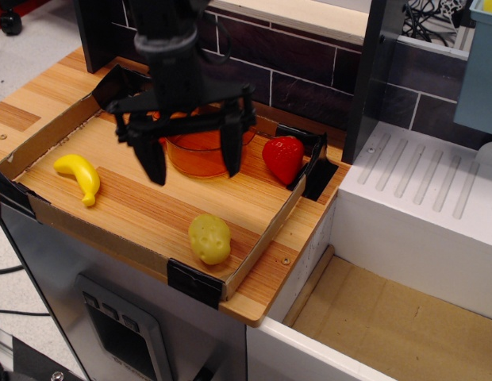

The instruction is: Put potato in pot

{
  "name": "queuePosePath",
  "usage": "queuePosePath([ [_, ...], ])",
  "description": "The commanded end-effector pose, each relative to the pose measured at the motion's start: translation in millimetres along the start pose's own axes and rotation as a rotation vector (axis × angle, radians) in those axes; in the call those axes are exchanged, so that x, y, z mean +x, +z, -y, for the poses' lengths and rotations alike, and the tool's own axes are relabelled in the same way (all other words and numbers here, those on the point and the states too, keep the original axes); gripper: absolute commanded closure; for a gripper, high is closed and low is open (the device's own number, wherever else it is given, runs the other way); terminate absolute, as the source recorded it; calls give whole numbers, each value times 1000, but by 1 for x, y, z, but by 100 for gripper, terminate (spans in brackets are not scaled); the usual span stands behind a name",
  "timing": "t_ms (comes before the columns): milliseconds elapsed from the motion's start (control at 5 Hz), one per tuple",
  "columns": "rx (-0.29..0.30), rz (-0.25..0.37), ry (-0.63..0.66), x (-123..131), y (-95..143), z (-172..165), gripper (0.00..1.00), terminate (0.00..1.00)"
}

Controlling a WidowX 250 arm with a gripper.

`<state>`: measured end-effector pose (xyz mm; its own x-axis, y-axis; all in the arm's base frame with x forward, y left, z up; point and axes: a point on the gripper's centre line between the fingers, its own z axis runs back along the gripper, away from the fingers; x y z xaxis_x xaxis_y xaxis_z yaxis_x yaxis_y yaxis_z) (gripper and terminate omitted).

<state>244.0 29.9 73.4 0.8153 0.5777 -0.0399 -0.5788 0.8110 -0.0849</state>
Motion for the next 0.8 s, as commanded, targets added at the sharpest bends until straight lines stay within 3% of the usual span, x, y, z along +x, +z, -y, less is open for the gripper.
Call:
queuePosePath([
  [0, 17, 16, -26, 4, -6, 5, 0, 0],
  [600, 68, -46, -16, 8, -33, 4, 0, 0],
])
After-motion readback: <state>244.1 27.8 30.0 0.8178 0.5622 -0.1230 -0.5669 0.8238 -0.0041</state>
